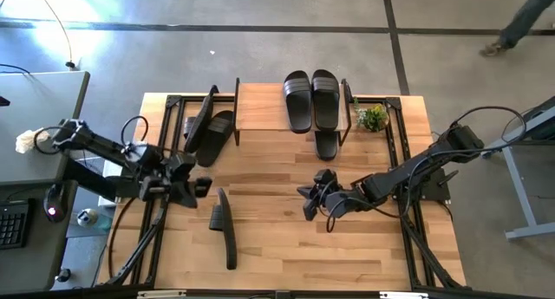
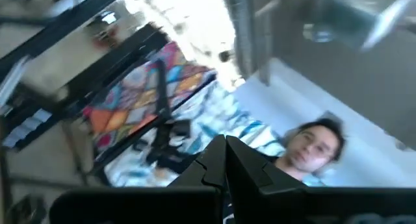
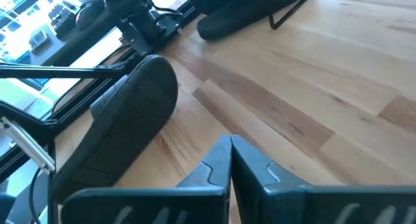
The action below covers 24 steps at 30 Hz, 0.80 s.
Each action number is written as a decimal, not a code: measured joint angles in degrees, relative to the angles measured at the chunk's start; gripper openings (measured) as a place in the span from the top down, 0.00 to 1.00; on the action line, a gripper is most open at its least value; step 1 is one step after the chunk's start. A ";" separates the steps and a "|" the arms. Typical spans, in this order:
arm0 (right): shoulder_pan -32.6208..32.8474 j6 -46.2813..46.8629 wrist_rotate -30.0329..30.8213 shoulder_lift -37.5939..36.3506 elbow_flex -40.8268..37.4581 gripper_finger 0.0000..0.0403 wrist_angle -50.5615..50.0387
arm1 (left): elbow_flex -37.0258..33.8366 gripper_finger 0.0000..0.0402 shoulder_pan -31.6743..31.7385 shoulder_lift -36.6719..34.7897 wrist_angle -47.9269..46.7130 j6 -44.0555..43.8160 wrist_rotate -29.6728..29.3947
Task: Pick and place slides into the shelf
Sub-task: Put the black slipper under the shelf
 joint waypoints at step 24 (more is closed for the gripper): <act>-0.09 -4.92 -3.10 0.02 -0.02 1.00 -2.46 | 46.90 1.00 -39.86 34.76 -109.12 -12.04 -65.53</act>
